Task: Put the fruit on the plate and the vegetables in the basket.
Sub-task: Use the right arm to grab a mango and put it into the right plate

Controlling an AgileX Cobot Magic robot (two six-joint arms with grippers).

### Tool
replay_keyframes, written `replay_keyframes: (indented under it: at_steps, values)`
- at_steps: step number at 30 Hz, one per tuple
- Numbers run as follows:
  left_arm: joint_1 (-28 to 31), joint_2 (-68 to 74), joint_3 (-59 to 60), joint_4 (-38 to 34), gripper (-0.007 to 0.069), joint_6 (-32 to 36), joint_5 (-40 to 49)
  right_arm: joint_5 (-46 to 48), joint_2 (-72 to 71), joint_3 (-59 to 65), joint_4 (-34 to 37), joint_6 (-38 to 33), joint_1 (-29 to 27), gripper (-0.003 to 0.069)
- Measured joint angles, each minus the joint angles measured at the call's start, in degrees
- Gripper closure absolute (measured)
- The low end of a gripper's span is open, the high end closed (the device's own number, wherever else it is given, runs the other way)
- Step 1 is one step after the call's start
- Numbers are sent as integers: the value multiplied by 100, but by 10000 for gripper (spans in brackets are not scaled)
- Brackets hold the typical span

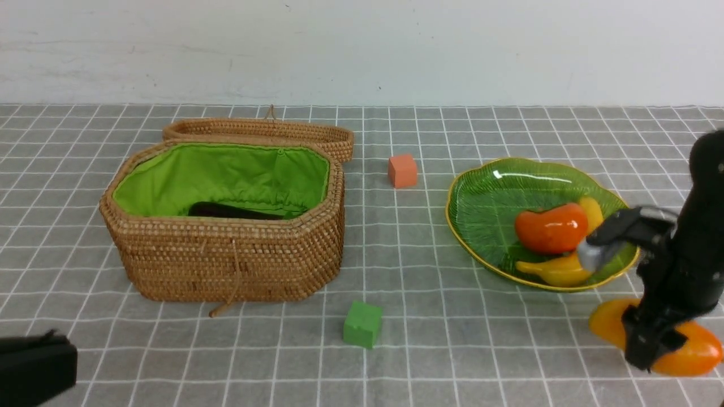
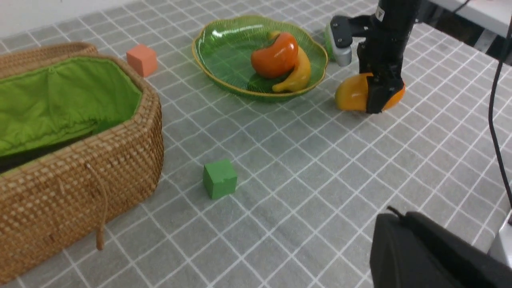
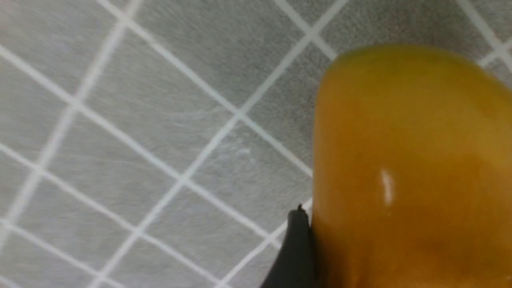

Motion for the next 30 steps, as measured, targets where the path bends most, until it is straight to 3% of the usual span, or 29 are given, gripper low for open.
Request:
replay_keyframes:
  at_steps: [4, 9, 13, 17, 24, 30]
  values:
    - [0, 0, 0, -20, 638, 0, -154, -8, -455, -807, 1045, 989, 267, 77]
    - [0, 19, 0, -20, 638, 1, -208, -1806, -102, -1057, 1760, 1854, 482, 77]
    - [0, 64, 0, -45, 638, 1, -224, -2990, 559, -1062, 1960, 1911, 526, 77]
    - [0, 69, 0, -155, 638, 1, -244, -3452, 986, -1062, 2028, 1911, 531, 77]
    - [0, 102, 0, -190, 638, 1, -269, -3703, 1045, -1062, 2020, 1911, 531, 11]
    - [0, 106, 0, -222, 638, 1, -333, -3667, 997, -1062, 1995, 1911, 531, 2]
